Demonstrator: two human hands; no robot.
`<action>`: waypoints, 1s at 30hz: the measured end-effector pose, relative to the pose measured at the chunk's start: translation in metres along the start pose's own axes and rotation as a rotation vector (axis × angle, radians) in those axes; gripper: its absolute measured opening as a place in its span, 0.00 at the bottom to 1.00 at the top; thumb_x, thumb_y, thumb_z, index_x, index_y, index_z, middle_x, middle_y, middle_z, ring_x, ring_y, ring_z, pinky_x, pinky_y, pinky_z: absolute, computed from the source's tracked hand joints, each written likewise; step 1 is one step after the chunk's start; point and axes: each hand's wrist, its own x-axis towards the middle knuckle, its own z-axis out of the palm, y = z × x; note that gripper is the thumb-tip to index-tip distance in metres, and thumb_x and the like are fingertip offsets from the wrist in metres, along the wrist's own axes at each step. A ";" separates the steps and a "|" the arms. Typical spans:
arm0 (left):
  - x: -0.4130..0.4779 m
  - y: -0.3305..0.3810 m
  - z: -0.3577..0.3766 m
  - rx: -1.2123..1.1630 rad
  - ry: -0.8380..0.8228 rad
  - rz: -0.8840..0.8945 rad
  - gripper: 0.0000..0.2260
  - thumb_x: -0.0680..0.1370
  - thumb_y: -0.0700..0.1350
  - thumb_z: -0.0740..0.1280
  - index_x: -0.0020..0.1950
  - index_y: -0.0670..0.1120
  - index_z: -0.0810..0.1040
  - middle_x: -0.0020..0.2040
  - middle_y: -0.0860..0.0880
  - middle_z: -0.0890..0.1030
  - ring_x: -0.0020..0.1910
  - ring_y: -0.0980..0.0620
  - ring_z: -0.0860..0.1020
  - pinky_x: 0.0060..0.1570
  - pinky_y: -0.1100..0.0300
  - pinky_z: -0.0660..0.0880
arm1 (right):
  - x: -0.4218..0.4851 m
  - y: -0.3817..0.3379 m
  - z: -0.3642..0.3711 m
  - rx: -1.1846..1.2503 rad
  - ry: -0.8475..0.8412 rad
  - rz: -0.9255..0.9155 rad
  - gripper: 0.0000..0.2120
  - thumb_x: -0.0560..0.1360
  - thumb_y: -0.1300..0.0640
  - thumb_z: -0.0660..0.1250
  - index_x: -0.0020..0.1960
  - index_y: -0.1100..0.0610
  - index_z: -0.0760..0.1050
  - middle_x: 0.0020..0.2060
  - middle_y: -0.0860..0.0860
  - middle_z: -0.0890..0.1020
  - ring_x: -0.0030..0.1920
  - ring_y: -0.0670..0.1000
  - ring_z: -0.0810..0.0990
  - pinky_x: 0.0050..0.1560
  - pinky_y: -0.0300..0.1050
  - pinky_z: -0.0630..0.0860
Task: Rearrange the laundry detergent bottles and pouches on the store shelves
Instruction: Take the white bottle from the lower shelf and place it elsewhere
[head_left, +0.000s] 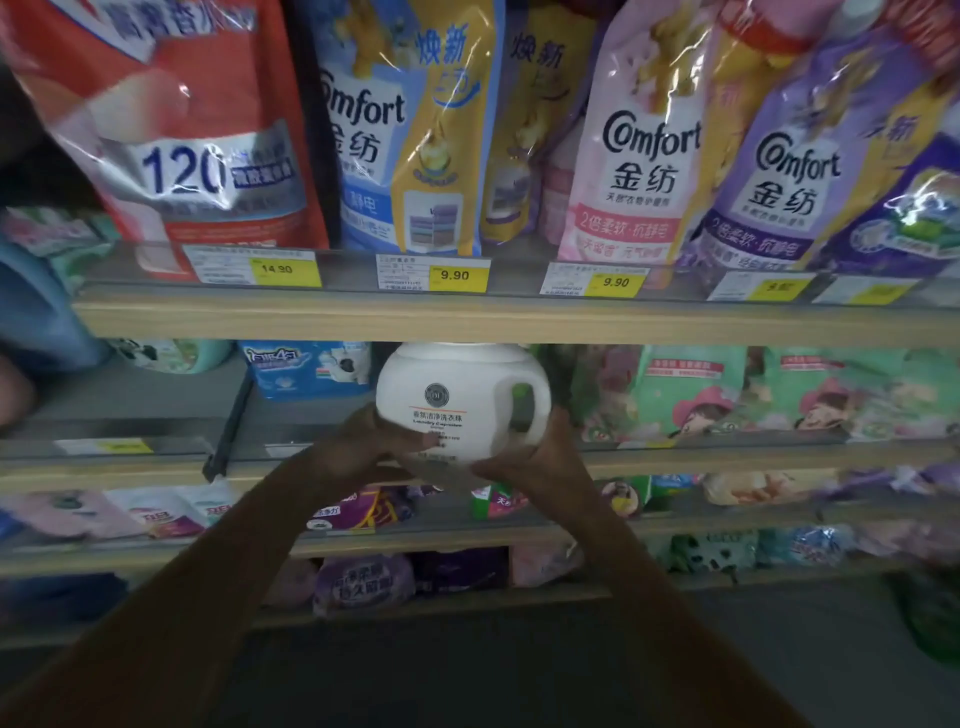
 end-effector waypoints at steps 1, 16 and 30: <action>-0.013 0.001 0.004 0.008 0.004 0.002 0.21 0.58 0.49 0.84 0.50 0.58 0.87 0.54 0.51 0.88 0.50 0.52 0.87 0.42 0.60 0.83 | -0.009 -0.002 0.002 0.000 0.002 0.013 0.47 0.56 0.60 0.87 0.69 0.57 0.65 0.61 0.54 0.78 0.61 0.56 0.81 0.50 0.60 0.85; -0.282 -0.009 -0.021 -0.075 0.304 0.140 0.25 0.67 0.31 0.78 0.63 0.43 0.80 0.57 0.40 0.86 0.54 0.42 0.85 0.44 0.49 0.84 | -0.181 -0.091 0.111 0.060 -0.215 -0.087 0.42 0.60 0.69 0.84 0.65 0.50 0.65 0.59 0.50 0.79 0.49 0.33 0.82 0.38 0.29 0.79; -0.622 0.048 -0.102 0.053 0.727 0.342 0.18 0.68 0.34 0.79 0.52 0.50 0.82 0.51 0.48 0.89 0.48 0.51 0.87 0.49 0.46 0.84 | -0.344 -0.266 0.317 0.137 -0.488 -0.365 0.42 0.61 0.68 0.84 0.63 0.42 0.66 0.61 0.46 0.78 0.56 0.36 0.81 0.50 0.37 0.82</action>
